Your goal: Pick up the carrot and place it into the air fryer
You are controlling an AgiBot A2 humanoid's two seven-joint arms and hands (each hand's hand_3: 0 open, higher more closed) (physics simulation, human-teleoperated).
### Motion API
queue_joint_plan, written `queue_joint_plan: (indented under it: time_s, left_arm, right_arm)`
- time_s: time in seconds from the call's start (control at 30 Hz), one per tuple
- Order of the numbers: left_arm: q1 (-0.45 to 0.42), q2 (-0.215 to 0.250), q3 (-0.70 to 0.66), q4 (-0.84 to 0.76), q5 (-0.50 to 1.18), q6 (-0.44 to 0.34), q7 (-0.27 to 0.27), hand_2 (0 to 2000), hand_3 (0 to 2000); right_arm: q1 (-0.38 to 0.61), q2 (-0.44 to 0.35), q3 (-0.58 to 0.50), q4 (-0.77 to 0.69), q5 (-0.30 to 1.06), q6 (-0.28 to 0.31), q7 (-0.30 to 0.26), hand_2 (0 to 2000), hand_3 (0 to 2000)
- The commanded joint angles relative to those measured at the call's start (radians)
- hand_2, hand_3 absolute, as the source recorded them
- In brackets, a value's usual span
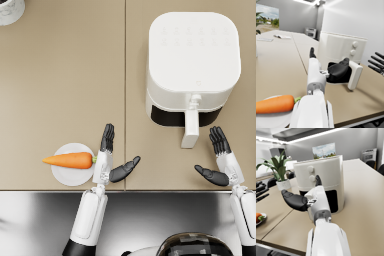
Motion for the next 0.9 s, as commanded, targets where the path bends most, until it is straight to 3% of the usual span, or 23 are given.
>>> queue_joint_plan:
  time_s: [0.03, 0.13, 0.27, 0.4, 0.63, 0.9]
  left_arm:
    - [0.0, 0.0, 0.0, 0.0, 0.0, 0.0, 0.0, 0, 0]
    - [0.002, 0.001, 0.03, 0.016, 0.0, 0.0, 0.0, 0, 0]
    - [0.0, 0.013, -0.076, -0.018, 0.0, -0.074, -0.074, 0, 0]
    - [-0.036, 0.011, -0.104, -0.015, 0.0, -0.094, -0.094, 0, 0]
    - [-0.057, 0.025, -0.189, -0.038, 0.311, -0.1, -0.1, 0, 0]
    - [-0.102, 0.037, -0.287, -0.064, 0.67, -0.101, -0.101, 0, 0]
  right_arm:
    - [0.0, 0.0, 0.0, 0.0, 0.0, 0.0, 0.0, 0, 0]
    - [0.002, -0.001, 0.03, -0.016, 0.0, 0.0, 0.0, 0, 0]
    - [0.101, -0.065, -0.059, 0.061, 0.0, -0.073, 0.074, 0, 0]
    - [0.069, -0.059, -0.096, 0.07, 0.0, -0.093, 0.094, 0, 0]
    - [0.103, -0.09, -0.073, 0.03, 0.299, -0.099, 0.1, 0, 0]
    - [0.087, -0.102, -0.075, 0.019, 0.374, -0.1, 0.101, 0, 0]
